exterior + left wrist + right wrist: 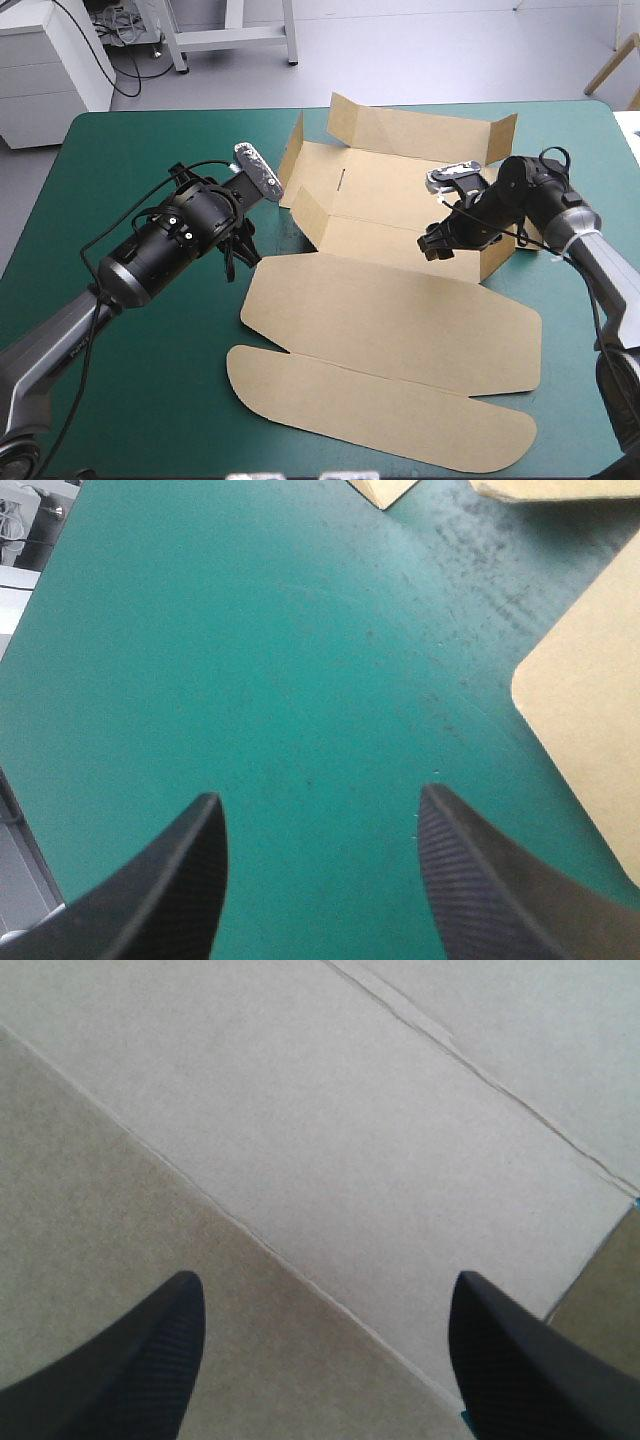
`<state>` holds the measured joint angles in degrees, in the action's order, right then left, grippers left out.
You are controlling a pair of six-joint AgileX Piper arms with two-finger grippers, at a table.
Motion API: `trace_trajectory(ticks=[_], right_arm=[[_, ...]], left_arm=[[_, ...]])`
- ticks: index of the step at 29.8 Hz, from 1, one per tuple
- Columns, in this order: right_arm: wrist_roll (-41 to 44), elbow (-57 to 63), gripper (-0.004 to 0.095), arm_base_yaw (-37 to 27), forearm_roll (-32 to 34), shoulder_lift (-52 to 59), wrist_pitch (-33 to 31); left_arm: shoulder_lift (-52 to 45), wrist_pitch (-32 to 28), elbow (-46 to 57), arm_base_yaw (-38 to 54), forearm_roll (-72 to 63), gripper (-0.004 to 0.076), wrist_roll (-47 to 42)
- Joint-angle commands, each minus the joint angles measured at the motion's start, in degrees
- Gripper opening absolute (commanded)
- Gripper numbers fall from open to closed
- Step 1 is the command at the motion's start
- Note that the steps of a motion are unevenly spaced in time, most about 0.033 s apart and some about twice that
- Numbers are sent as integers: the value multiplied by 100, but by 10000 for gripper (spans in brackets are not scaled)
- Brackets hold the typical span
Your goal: Fold the box
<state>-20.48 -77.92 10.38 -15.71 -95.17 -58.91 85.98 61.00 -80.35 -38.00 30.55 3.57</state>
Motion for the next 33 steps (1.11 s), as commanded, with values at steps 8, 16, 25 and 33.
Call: trace_trajectory(ticks=[8, 16, 25, 33], right_arm=[[-18, -183, 634, -12, -104, 241, 71], [-18, -183, 634, -12, -104, 241, 71], [-18, -278, 634, -12, -104, 251, -154], [-18, -916, 634, -12, -104, 383, -692]], left_arm=[[-217, -147, -204, -22, 180, 401, -213], [-217, -147, -204, -22, 180, 356, -201], [-286, 135, -204, -22, 544, 145, -249], [-819, 224, -204, -22, 666, 12, -532]])
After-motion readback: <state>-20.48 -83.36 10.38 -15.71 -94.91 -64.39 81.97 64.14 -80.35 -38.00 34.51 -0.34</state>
